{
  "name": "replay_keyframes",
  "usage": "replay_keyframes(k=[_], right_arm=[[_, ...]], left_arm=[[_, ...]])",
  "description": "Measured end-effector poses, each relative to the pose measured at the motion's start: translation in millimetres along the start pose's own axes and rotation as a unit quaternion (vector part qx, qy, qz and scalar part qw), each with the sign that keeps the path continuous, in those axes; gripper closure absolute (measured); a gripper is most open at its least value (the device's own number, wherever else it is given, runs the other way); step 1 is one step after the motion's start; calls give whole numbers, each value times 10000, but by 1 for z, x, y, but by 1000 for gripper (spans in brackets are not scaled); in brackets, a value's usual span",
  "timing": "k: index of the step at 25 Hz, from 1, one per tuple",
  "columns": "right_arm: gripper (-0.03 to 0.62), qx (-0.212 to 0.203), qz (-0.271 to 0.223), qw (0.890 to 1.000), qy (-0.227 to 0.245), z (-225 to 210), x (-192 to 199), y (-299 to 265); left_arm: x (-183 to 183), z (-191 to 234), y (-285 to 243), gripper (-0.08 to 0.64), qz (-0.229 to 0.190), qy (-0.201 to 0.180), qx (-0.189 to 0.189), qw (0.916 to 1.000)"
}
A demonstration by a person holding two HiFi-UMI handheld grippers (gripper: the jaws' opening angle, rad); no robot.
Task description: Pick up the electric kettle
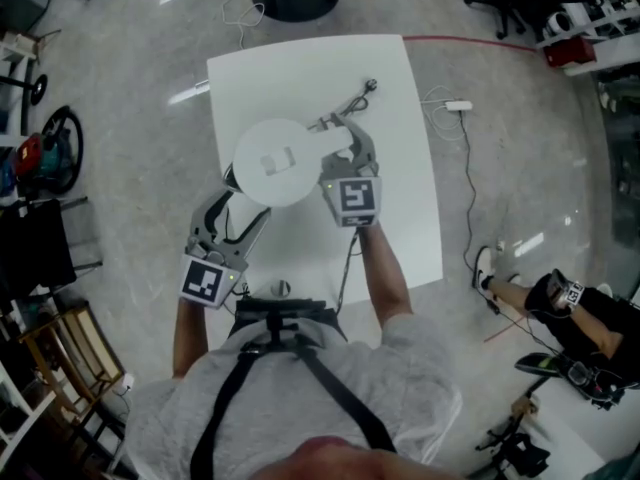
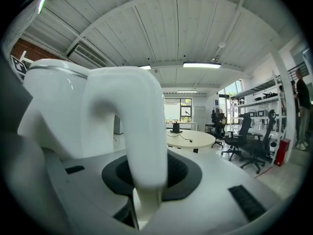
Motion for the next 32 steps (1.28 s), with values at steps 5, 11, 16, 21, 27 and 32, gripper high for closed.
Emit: replay_keyframes(k=[5,11,16,21,27,32], right_arm=[[503,262,81,9996,-29,4,-19,27],[502,444,-10,9990,-26,3,-36,47],[502,667,25,9977,-138,4,-50,77],[502,872,59,9962,-36,6,-59,104],[502,1053,-13,9944,67,15,-74,133],[502,1167,-48,9931,74,22,-76,155]], left_arm=[[-10,-14,17,288,-54,-160,108,9998],[-25,-23,27,288,-190,-351,243,9989],[-38,-40,42,288,-256,-442,362,9980],[-43,-55,55,288,-228,-358,508,9978],[-52,-69,75,288,-343,-282,735,9963],[-55,-81,90,288,-379,-397,859,9948]])
Point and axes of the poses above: the fingertips, and each gripper's own axes: y backward along the fingers, z to its left, x out of its underside, the point moved 4 cm from there along y, backward along the fingers, and after that the axes turned 11 degrees about x, right-handed, at the moved point
